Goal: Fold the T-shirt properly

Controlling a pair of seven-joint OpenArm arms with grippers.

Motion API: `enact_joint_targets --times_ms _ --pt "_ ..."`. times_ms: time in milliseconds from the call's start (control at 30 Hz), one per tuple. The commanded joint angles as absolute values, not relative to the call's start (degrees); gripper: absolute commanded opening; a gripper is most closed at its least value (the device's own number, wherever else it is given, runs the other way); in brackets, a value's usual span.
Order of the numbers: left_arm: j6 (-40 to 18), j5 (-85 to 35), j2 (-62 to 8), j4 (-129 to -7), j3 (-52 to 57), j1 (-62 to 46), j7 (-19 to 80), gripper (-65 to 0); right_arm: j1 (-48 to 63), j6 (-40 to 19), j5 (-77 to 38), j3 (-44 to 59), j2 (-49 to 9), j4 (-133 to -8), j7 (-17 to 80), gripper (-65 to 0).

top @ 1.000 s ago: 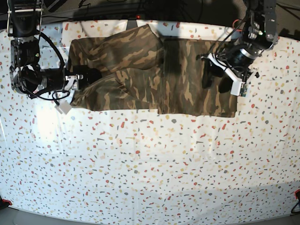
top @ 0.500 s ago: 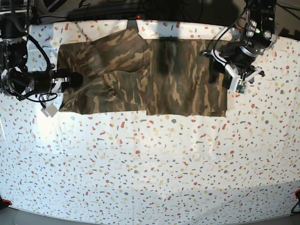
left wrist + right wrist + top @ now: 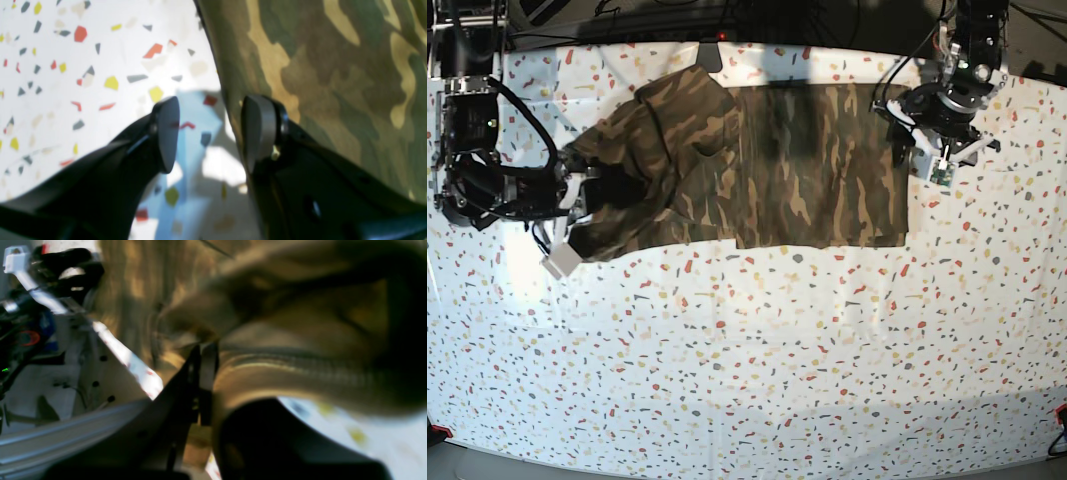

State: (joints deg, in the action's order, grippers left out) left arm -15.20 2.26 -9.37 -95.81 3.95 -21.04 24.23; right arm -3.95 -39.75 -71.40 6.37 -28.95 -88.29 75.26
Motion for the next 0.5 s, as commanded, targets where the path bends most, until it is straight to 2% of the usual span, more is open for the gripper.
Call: enact_joint_targets --times_ms 0,367,467 --pt "-14.94 3.01 -9.69 -94.94 4.1 -21.06 24.67 -34.3 -4.89 -40.0 -73.06 6.83 -28.34 -90.19 74.63 -65.0" --pt "-14.98 3.01 -9.69 -90.72 4.03 -20.49 22.74 -34.3 -4.91 -40.0 -70.46 5.96 -10.07 -94.3 74.19 -65.0" --pt "-15.05 3.01 -9.67 -90.72 4.03 -20.4 21.96 -34.3 -4.93 -40.0 -66.41 4.27 -5.72 -94.28 71.61 -65.0"
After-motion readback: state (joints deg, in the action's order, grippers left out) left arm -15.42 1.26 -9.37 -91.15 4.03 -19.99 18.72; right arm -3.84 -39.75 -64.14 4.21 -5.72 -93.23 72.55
